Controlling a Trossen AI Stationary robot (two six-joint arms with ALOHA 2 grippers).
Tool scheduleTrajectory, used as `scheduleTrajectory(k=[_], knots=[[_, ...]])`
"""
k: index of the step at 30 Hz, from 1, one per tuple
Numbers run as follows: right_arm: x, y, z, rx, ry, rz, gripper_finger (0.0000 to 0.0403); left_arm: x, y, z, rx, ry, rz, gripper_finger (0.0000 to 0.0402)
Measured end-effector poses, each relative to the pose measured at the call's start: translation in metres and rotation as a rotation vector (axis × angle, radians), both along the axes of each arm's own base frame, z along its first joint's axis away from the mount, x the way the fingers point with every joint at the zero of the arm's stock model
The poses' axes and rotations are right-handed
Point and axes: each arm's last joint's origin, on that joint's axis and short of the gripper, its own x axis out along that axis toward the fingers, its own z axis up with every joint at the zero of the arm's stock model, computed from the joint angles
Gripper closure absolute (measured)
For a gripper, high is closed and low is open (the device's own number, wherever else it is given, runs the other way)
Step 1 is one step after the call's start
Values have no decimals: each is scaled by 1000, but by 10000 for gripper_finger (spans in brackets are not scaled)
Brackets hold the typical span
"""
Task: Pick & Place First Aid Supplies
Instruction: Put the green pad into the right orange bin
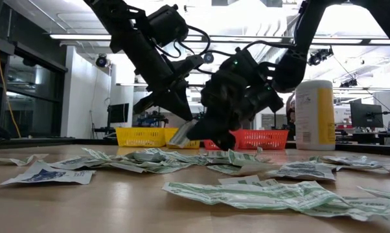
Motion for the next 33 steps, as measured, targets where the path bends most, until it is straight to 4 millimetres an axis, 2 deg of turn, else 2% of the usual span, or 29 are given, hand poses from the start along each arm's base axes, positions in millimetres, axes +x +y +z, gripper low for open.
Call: scheduleTrajectory(k=[10, 15, 22, 26, 29, 33], knots=[[-1, -7, 1, 51, 19, -31, 402, 0, 0, 0, 22, 4, -11, 391], [-1, -7, 0, 53, 35, -31, 402, -2, 3, 6, 72, -3, -38, 345], [-2, -7, 2, 69, 57, -48, 402, -15, 13, 31, 145, -34, 26, 264], [-10, -7, 13, 38, 120, -79, 403, -27, 18, 44, 172, -25, 44, 251], [-20, -11, 32, -24, 162, -101, 403, -31, 18, 52, 210, -33, 29, 251], [-41, -19, 57, -107, 256, -167, 403, -33, 18, 52, 226, -14, 10, 251]])
